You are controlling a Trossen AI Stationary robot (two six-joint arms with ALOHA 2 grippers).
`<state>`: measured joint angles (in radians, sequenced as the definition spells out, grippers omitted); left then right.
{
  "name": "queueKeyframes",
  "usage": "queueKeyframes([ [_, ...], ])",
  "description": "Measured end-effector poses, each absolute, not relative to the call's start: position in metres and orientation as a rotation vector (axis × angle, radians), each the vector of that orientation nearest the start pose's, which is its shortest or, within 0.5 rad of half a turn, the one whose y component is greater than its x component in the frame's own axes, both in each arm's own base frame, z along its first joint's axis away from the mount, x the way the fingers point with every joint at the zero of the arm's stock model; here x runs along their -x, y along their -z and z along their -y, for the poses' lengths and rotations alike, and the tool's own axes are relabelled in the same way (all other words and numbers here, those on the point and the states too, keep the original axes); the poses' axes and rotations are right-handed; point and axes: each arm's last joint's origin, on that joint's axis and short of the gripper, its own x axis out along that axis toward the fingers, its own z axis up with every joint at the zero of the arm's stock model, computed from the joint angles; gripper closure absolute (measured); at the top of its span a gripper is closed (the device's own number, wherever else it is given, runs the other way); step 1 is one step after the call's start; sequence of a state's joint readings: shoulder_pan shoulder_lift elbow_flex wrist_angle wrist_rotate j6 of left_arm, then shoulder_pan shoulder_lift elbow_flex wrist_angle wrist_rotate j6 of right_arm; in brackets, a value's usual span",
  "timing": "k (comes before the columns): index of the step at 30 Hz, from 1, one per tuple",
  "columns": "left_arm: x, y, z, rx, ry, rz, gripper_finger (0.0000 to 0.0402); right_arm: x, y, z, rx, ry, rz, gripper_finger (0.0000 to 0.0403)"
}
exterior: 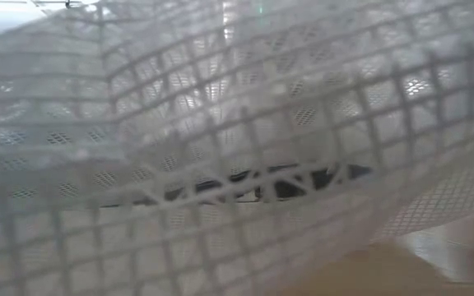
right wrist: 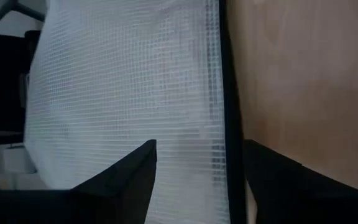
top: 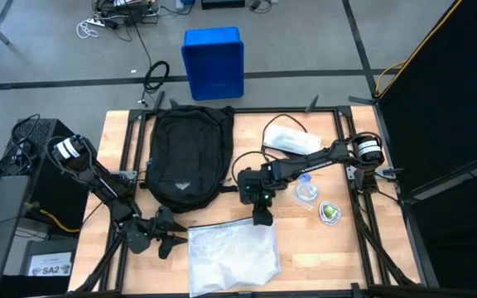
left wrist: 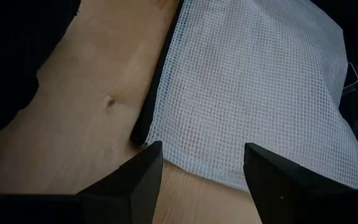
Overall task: Unpack backpack
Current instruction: Put the mini fan into the zip bag
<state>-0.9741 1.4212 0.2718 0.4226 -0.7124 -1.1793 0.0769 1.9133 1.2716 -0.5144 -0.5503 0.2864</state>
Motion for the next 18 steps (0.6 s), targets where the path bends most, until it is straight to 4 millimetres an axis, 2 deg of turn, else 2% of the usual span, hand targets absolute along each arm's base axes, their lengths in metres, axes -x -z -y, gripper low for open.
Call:
queueKeyframes([
  [9, -0.129, -0.106, 0.157, 0.605, -0.061, -0.544, 0.0208, -0.373, -0.164, -0.051, -0.527, -0.394, -1.226, 0.0177],
  [18, -0.130, -0.106, 0.157, 0.605, -0.061, -0.543, 0.0208, -0.381, -0.139, -0.065, -0.541, -0.465, -1.245, 0.0220],
])
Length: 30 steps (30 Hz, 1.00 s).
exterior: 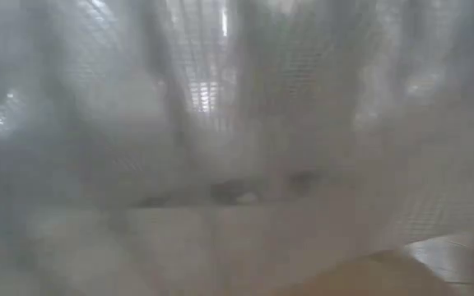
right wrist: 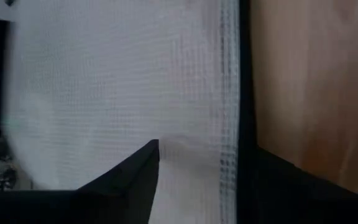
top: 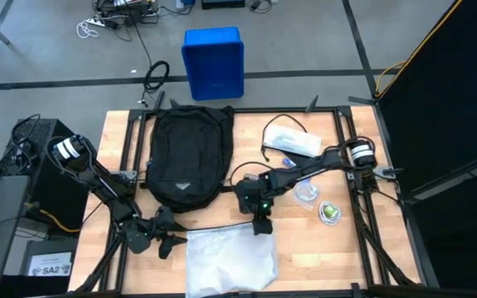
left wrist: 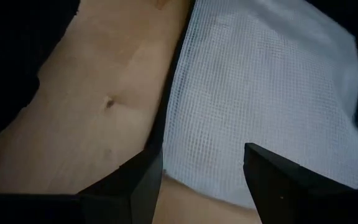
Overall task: Unpack backpack
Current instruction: Put the mini fan into the zip bag
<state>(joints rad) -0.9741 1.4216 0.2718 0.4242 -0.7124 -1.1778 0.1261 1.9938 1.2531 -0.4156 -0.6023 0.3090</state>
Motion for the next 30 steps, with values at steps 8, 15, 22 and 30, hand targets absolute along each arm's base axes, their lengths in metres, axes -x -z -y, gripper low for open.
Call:
queueKeyframes([
  [8, -0.130, -0.106, 0.157, 0.604, -0.058, -0.547, 0.0208, -0.384, -0.137, -0.062, -0.469, -0.479, -1.214, 0.0386],
  [15, -0.130, -0.107, 0.158, 0.585, -0.043, -0.540, 0.0208, -0.385, -0.141, -0.058, -0.411, -0.389, -1.219, 0.0401],
  [22, -0.135, -0.130, 0.164, 0.543, 0.069, -0.382, 0.0208, -0.392, -0.187, -0.064, -0.216, -0.273, -1.196, 0.0403],
  [30, -0.134, -0.173, 0.163, 0.448, 0.150, -0.138, 0.0209, -0.395, -0.259, -0.094, 0.054, -0.151, -1.154, 0.0403],
])
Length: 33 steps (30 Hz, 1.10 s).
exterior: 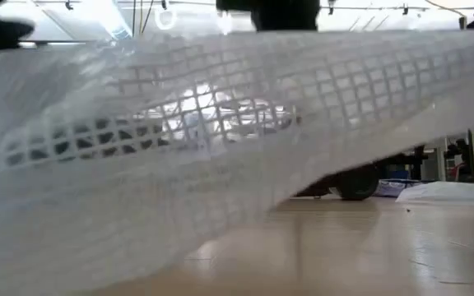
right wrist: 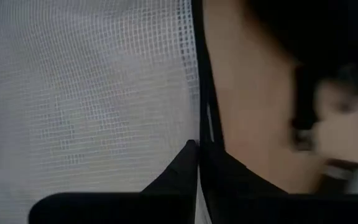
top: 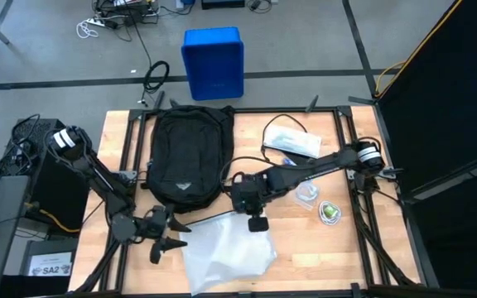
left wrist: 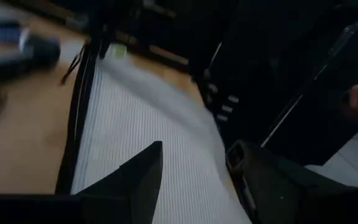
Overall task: Unpack backpack
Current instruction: Put the mini fan into the zip bag
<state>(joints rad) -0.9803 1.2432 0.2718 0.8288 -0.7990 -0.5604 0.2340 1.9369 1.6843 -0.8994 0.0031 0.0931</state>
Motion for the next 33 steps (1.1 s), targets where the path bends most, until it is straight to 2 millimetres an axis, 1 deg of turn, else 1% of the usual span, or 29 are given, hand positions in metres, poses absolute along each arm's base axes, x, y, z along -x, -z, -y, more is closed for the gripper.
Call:
queueKeyframes([
  [5, -0.129, -0.204, 0.159, 0.348, 0.146, -0.013, 0.0211, -0.389, -0.295, -0.114, 0.203, -0.051, -1.103, 0.0403],
  [7, -0.125, -0.218, 0.157, 0.317, 0.146, 0.032, 0.0215, -0.385, -0.305, -0.120, 0.245, -0.019, -1.091, 0.0403],
  [9, -0.121, -0.231, 0.156, 0.296, 0.143, 0.071, 0.0219, -0.383, -0.311, -0.123, 0.252, -0.012, -1.088, 0.0403],
  [11, -0.116, -0.241, 0.155, 0.282, 0.157, 0.097, 0.0223, -0.382, -0.312, -0.125, 0.241, -0.016, -1.088, 0.0403],
  [13, -0.112, -0.246, 0.156, 0.274, 0.174, 0.110, 0.0225, -0.384, -0.310, -0.124, 0.192, -0.054, -1.088, 0.0403],
  [16, -0.110, -0.245, 0.158, 0.248, 0.181, 0.100, 0.0225, -0.397, -0.298, -0.119, 0.090, -0.134, -1.045, 0.0401],
  [19, -0.111, -0.236, 0.160, 0.236, 0.162, 0.042, 0.0225, -0.411, -0.278, -0.112, -0.012, -0.292, -0.985, 0.0383],
  [21, -0.112, -0.228, 0.161, 0.234, 0.146, -0.002, 0.0225, -0.413, -0.263, -0.108, -0.016, -0.339, -1.004, 0.0357],
  [23, -0.113, -0.223, 0.162, 0.253, 0.140, -0.037, 0.0225, -0.417, -0.250, -0.103, 0.010, -0.355, -1.006, 0.0319],
  [27, -0.114, -0.212, 0.164, 0.259, 0.127, -0.091, 0.0225, -0.420, -0.221, -0.086, -0.006, -0.338, -1.084, 0.0217],
  [30, -0.115, -0.206, 0.166, 0.250, 0.121, -0.114, 0.0225, -0.425, -0.208, -0.074, -0.092, -0.301, -1.129, 0.0136],
  [32, -0.116, -0.203, 0.168, 0.242, 0.119, -0.123, 0.0225, -0.431, -0.200, -0.068, -0.157, -0.310, -1.132, 0.0087],
  [33, -0.116, -0.202, 0.168, 0.236, 0.117, -0.127, 0.0225, -0.431, -0.192, -0.067, -0.176, -0.316, -1.164, 0.0066],
])
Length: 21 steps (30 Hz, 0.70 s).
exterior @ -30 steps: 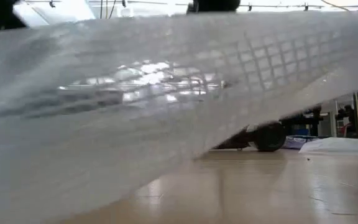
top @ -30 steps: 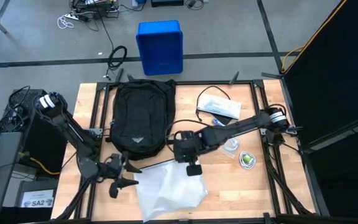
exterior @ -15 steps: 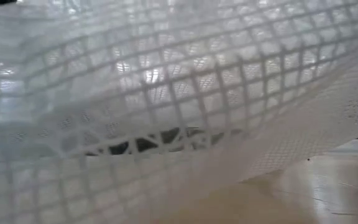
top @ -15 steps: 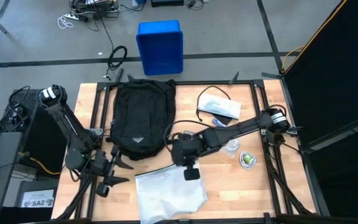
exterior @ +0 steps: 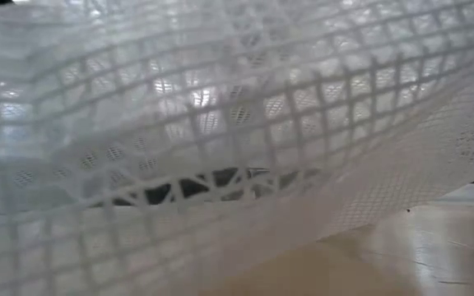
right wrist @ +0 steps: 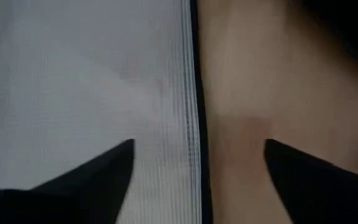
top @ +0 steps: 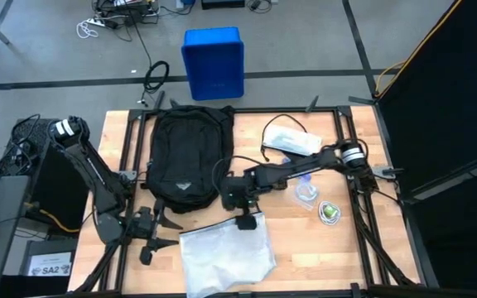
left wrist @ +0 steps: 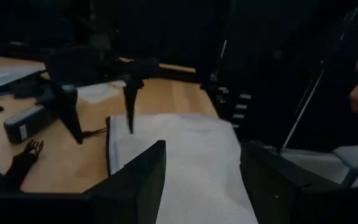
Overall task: Unpack backpack
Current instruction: Put the mini fan into the zip bag
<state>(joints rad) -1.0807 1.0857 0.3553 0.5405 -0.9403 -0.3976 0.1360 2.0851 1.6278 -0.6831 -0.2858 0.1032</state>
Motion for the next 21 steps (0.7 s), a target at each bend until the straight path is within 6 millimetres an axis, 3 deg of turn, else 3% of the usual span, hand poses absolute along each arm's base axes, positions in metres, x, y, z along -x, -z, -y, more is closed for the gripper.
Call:
queueKeyframes([
  [4, -0.116, -0.197, 0.169, 0.238, 0.109, -0.151, 0.0226, -0.434, -0.164, -0.081, -0.199, -0.373, -1.236, 0.0010],
  [10, -0.116, -0.194, 0.168, 0.269, 0.098, -0.175, 0.0226, -0.430, -0.132, -0.106, -0.042, -0.358, -1.326, 0.0038],
  [16, -0.116, -0.193, 0.168, 0.268, 0.095, -0.178, 0.0226, -0.425, -0.128, -0.118, 0.118, -0.285, -1.333, 0.0102],
  [21, -0.116, -0.194, 0.168, 0.273, 0.093, -0.176, 0.0226, -0.423, -0.127, -0.120, 0.139, -0.281, -1.346, 0.0202],
])
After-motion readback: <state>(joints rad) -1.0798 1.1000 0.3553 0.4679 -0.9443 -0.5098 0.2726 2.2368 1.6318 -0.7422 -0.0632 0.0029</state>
